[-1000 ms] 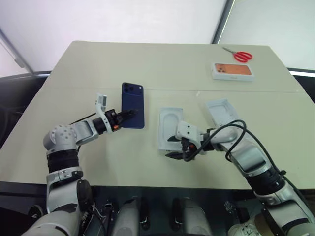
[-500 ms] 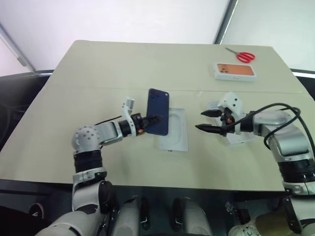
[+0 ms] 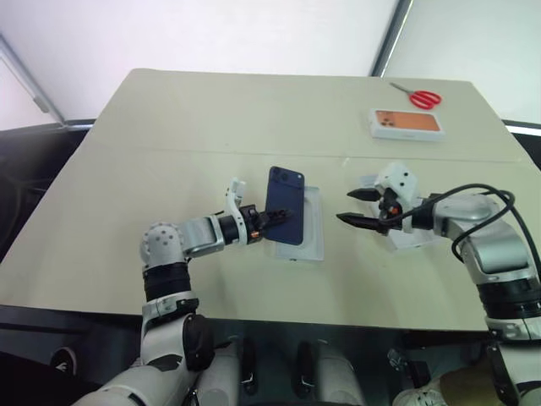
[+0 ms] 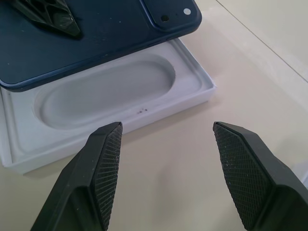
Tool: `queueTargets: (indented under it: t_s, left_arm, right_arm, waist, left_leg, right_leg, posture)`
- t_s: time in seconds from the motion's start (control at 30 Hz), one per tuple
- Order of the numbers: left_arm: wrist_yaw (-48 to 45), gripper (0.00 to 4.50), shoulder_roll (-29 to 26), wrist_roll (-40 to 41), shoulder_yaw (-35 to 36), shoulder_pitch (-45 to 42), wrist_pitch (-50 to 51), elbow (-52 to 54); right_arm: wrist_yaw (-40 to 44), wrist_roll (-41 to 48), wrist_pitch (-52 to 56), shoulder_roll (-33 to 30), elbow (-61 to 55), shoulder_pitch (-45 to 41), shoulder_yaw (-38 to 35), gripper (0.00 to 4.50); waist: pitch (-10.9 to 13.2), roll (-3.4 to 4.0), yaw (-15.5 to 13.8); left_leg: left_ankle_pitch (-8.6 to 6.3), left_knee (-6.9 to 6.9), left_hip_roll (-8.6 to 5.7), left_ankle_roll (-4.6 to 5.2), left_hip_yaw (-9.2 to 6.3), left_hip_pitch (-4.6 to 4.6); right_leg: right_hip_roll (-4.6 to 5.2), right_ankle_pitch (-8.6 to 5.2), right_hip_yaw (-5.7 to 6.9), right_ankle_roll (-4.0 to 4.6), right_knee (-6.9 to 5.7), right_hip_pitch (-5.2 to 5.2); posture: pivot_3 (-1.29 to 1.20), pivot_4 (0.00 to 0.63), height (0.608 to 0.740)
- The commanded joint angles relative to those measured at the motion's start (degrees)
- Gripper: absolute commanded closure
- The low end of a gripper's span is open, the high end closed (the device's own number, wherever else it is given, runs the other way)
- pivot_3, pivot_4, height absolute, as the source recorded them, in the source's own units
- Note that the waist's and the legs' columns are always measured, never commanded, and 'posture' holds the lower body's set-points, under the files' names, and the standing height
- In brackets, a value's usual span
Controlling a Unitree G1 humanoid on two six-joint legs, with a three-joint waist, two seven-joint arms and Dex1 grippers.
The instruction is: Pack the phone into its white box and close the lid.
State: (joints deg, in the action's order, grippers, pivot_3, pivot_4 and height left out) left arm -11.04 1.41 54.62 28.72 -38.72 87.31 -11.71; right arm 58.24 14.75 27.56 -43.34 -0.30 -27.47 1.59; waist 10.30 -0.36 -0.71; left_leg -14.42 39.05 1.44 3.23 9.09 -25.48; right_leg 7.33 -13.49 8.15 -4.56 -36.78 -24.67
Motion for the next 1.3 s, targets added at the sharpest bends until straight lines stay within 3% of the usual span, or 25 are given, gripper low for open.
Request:
queueTargets:
  t_s: [0.03, 0.2, 0.5, 0.77, 1.0, 1.03, 1.13, 1.27, 1.3]
  left_arm:
    - [-1.67, 3.16, 0.85, 2.80, -0.89, -1.08, 1.80, 2.20]
    - [-0.95, 0.61, 1.11, 2.05, -1.25, -1.21, 0.86, 2.66]
    - [-3.88, 0.61, -4.59, 1.55, -5.39, -1.08, 2.27, 5.03]
    - [-5.70, 0.61, -8.73, 2.09, -3.23, -3.26, -0.66, 4.61]
    - [-9.15, 0.61, -15.93, -2.38, -9.72, -1.53, -6.08, 7.86]
    - [-9.81, 0.84, -17.38, -4.01, -11.74, -0.74, -7.56, 7.91]
    - [-11.52, 1.89, -20.70, -8.27, -16.40, 0.03, -11.75, 7.10]
    - [-14.36, 4.06, -23.17, -14.53, -24.39, 0.66, -17.33, 6.13]
    - [-15.06, 4.45, -23.02, -15.94, -26.68, 0.92, -18.54, 5.77]
  right_arm:
    - [-0.58, 0.17, -1.22, 0.68, -1.46, -0.94, -0.14, 1.30]
    - [-1.01, -0.04, -1.26, 1.34, -1.48, -1.44, 0.41, 1.30]
    - [-1.17, -0.15, -1.63, 2.11, 0.18, -2.96, 0.94, 1.30]
    - [-1.40, -0.87, -2.13, 3.04, 1.58, -4.08, 1.76, 1.30]
    - [-1.52, -1.77, -1.69, 3.12, 2.32, -4.08, 2.57, 1.30]
    - [-1.74, -2.40, -2.16, 3.05, 2.31, -3.85, 2.89, 1.30]
    - [-2.14, -5.05, -4.23, 2.59, 2.24, -2.65, 4.62, 2.21]
    - [-3.69, -8.49, -6.66, 3.14, 3.58, -1.74, 6.75, 4.26]
    - [-4.25, -9.92, -7.73, 3.10, 4.16, -1.44, 7.70, 4.50]
  waist:
    - [0.00, 0.00, 0.01]
    - [0.00, 0.00, 0.07]
    - [0.00, 0.00, 0.08]
    - [0.00, 0.01, 0.09]
    - [0.01, 0.04, 0.31]
    - [0.00, 0.04, 0.30]
    - [0.01, 0.05, 0.36]
    - [0.01, 0.05, 0.11]
    - [0.01, 0.05, 0.06]
  left_leg:
    - [0.00, 0.00, 0.00, -0.01, 0.00, 0.00]
    - [0.00, 0.00, 0.01, -0.01, 0.00, 0.01]
    - [0.00, 0.00, 0.01, -0.02, 0.00, 0.01]
    - [0.00, 0.00, 0.01, -0.03, -0.01, 0.01]
    - [0.00, -0.02, 0.01, -0.04, -0.01, 0.02]
    - [0.00, -0.02, 0.01, -0.04, -0.01, 0.03]
    - [-0.01, -0.04, 0.00, -0.05, 0.01, 0.03]
    - [-0.01, -0.04, 0.00, -0.06, 0.01, 0.01]
    - [-0.01, -0.04, 0.00, -0.06, 0.01, 0.01]
  right_leg:
    - [0.00, 0.00, 0.00, 0.00, 0.00, 0.00]
    - [-0.01, 0.00, 0.00, 0.00, 0.00, 0.01]
    - [-0.01, 0.00, 0.00, 0.00, -0.01, 0.01]
    - [0.00, 0.00, 0.00, 0.01, 0.00, 0.01]
    - [-0.01, 0.00, 0.00, 0.01, 0.00, 0.00]
    - [-0.01, 0.00, 0.00, 0.01, 0.00, 0.01]
    - [-0.01, 0.00, -0.01, 0.01, 0.00, -0.01]
    - [0.01, -0.01, -0.01, 0.02, 0.02, -0.03]
    - [0.02, -0.01, -0.01, 0.02, 0.04, -0.03]
  posture:
    - [0.00, 0.150, 0.738]
    - [0.00, 0.150, 0.738]
    - [0.00, 0.150, 0.738]
    - [0.00, 0.150, 0.738]
    - [0.00, 0.150, 0.738]
    - [0.00, 0.150, 0.738]
    - [0.00, 0.150, 0.738]
    - [0.00, 0.150, 0.738]
    - [0.00, 0.150, 0.738]
